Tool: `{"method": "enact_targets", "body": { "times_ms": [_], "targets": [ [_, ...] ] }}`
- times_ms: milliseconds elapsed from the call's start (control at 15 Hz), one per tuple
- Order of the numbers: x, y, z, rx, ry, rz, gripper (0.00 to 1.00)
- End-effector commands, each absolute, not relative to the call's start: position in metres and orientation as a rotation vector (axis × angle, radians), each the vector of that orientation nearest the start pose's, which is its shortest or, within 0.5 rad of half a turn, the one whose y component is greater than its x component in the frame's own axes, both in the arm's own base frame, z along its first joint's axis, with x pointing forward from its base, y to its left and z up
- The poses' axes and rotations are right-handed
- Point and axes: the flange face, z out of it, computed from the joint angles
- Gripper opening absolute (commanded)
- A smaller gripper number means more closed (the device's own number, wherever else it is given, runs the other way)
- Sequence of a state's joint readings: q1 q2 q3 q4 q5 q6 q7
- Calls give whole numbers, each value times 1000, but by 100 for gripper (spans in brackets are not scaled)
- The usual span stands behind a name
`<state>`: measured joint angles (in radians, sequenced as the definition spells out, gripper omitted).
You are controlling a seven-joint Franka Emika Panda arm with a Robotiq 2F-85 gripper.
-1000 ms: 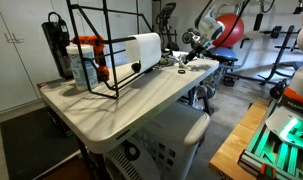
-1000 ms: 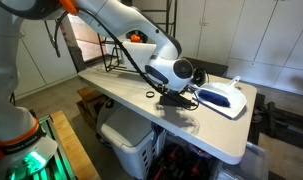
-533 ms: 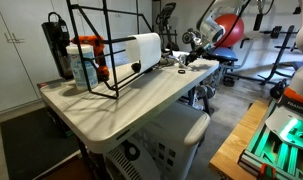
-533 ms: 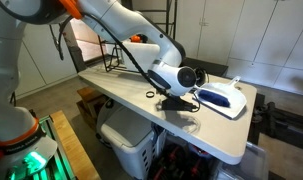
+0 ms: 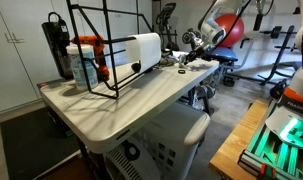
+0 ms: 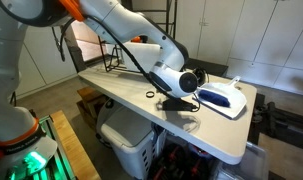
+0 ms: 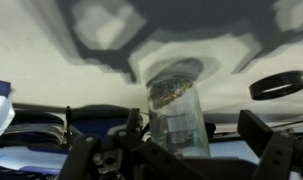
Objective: Pour some of the content in the clear bottle onto the black lid on the table
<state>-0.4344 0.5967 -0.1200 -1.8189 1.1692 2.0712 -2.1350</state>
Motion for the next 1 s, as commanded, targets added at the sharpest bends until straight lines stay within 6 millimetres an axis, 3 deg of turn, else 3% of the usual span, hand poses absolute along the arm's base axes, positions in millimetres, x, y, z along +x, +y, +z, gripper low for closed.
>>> {"method": "enact_targets", "body": {
  "times_ms": [0, 133, 200, 267, 600, 800, 933],
  "targets": [
    [569, -291, 198, -2258, -988, -1064, 100],
    [571, -292, 197, -2265, -976, -1081, 100],
    [571, -292, 196, -2264, -966, -1087, 75],
    [571, -292, 195, -2264, -962, -1087, 73],
    [566, -295, 199, -2304, -976, -1022, 33],
    [562, -297, 211, -2331, -980, -976, 28],
    [555, -293, 231, -2372, -1048, -894, 28]
  ]
}}
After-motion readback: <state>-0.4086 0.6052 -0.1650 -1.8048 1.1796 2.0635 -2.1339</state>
